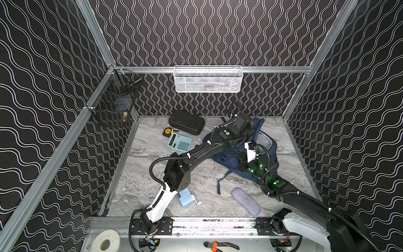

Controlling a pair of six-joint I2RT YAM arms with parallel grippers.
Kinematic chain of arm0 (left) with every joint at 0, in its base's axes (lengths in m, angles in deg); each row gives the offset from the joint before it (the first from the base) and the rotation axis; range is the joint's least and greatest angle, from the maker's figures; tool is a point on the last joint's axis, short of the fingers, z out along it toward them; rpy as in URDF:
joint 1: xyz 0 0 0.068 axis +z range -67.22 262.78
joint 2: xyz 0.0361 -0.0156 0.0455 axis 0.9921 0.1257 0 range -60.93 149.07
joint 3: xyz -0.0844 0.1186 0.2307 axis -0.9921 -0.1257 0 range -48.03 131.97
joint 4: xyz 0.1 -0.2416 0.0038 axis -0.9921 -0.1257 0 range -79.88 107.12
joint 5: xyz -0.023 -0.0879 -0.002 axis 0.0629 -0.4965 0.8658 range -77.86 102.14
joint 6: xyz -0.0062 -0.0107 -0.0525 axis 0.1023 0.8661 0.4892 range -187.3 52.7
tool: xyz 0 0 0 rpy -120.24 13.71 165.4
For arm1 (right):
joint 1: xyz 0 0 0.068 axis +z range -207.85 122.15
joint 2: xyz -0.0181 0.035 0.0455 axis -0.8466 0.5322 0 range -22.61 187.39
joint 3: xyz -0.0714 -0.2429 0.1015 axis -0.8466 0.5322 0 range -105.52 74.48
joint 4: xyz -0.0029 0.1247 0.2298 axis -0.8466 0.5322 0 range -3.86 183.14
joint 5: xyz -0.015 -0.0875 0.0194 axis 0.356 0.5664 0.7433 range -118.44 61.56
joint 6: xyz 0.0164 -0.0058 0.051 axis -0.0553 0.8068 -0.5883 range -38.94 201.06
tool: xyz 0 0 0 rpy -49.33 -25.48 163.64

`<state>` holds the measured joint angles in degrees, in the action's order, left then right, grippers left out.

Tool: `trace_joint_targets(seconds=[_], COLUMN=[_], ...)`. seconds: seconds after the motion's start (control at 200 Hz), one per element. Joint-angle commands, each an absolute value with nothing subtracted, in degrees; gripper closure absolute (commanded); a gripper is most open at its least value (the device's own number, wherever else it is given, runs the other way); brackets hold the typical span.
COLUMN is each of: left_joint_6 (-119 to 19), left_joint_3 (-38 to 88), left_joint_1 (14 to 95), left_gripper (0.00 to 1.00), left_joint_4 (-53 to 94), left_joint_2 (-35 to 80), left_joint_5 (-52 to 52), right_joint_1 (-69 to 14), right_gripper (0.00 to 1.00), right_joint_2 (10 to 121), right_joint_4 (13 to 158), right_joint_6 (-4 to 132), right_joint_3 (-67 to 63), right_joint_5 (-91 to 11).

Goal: Pack books, pencil case, and school supplies into a backpack
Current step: Unzip the student bag at the center of the table.

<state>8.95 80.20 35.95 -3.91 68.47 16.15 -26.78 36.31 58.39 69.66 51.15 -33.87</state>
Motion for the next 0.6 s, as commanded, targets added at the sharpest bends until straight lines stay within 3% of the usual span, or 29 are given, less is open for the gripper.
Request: trace_joint_targets(seconds=[0.0, 0.305, 0.596], left_joint_6=[9.4, 11.9, 14.87], left_joint_3=[79.35, 82.19, 77.5], left_joint_1=[36.48, 35.33, 34.04], left_gripper=[1.0, 1.0, 1.0], left_joint_4=[9.24, 8.55, 9.62], left_joint_2=[67.7, 69.89, 67.61], left_joint_5=[21.24, 21.45, 25.85], right_joint_1=[-25.94, -25.0, -23.75], right_gripper=[1.0, 1.0, 1.0], right_joint_2=[37.45, 49.36, 49.15], right_joint_4=[60.4, 56.9, 51.62], right_joint_6=[66.61, 66.64, 57.85], right_joint_3=[51.75, 46.92, 50.46], right_joint_5=[-47.97, -48.06, -32.88])
